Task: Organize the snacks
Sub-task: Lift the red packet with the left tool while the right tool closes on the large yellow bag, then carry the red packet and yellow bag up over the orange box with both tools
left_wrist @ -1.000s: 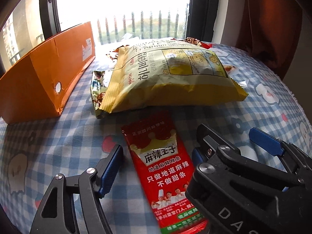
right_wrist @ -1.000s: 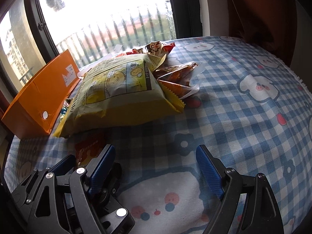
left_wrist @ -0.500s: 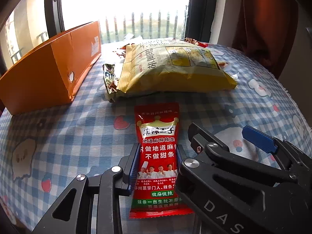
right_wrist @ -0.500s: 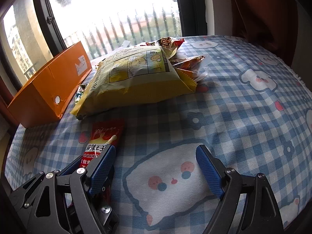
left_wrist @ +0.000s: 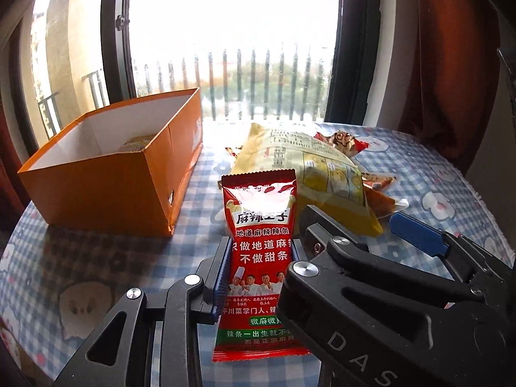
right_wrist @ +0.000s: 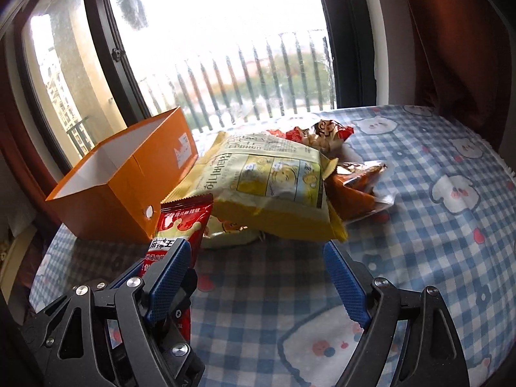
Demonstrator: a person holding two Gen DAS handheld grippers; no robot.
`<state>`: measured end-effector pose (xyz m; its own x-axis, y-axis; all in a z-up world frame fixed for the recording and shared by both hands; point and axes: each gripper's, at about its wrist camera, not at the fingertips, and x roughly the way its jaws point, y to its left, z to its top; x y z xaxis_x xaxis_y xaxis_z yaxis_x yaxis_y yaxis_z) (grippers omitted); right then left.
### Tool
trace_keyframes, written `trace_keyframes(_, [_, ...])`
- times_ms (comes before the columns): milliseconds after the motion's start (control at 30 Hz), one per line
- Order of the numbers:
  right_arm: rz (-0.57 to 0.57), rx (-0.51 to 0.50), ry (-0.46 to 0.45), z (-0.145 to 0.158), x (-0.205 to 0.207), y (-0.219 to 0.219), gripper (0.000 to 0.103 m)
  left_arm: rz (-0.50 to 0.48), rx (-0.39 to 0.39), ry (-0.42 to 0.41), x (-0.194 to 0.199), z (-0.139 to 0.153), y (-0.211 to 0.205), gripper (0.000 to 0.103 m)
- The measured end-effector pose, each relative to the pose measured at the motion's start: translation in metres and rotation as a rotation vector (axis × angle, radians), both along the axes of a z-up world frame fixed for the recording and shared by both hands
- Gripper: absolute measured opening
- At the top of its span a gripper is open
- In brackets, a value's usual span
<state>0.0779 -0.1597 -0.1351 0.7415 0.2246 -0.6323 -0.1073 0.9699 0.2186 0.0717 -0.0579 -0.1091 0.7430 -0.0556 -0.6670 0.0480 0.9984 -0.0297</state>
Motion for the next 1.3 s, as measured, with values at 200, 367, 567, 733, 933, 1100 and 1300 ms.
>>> trace_keyframes(200, [-0.007, -0.027, -0.012, 0.005, 0.029, 0.014, 0.087, 0.027, -0.007, -0.011, 0.026, 0.0, 0.011, 0.035])
trace_keyframes(367, [-0.035, -0.06, 0.014, -0.003, 0.052, 0.012, 0.087, 0.015, 0.004, 0.014, 0.048, -0.012, 0.007, 0.035])
trace_keyframes(567, [-0.088, -0.057, 0.086, -0.027, 0.074, 0.0, 0.087, 0.008, 0.01, 0.04, 0.06, -0.026, 0.006, 0.035])
trace_keyframes(733, [-0.088, -0.066, 0.085, -0.036, 0.08, -0.001, 0.089, 0.011, 0.014, 0.065, 0.067, -0.035, 0.005, 0.035])
trace_keyframes(933, [-0.072, -0.016, 0.129, -0.049, 0.087, -0.005, 0.093, 0.008, 0.028, 0.064, 0.066, -0.038, 0.003, 0.035])
trace_keyframes(1100, [-0.066, -0.013, 0.14, -0.051, 0.087, -0.004, 0.057, 0.007, 0.022, 0.061, 0.065, -0.039, 0.002, 0.035])
trace_keyframes(1300, [-0.077, 0.06, 0.125, -0.046, 0.076, -0.008, 0.03, -0.003, 0.02, 0.032, 0.053, -0.031, -0.003, 0.035])
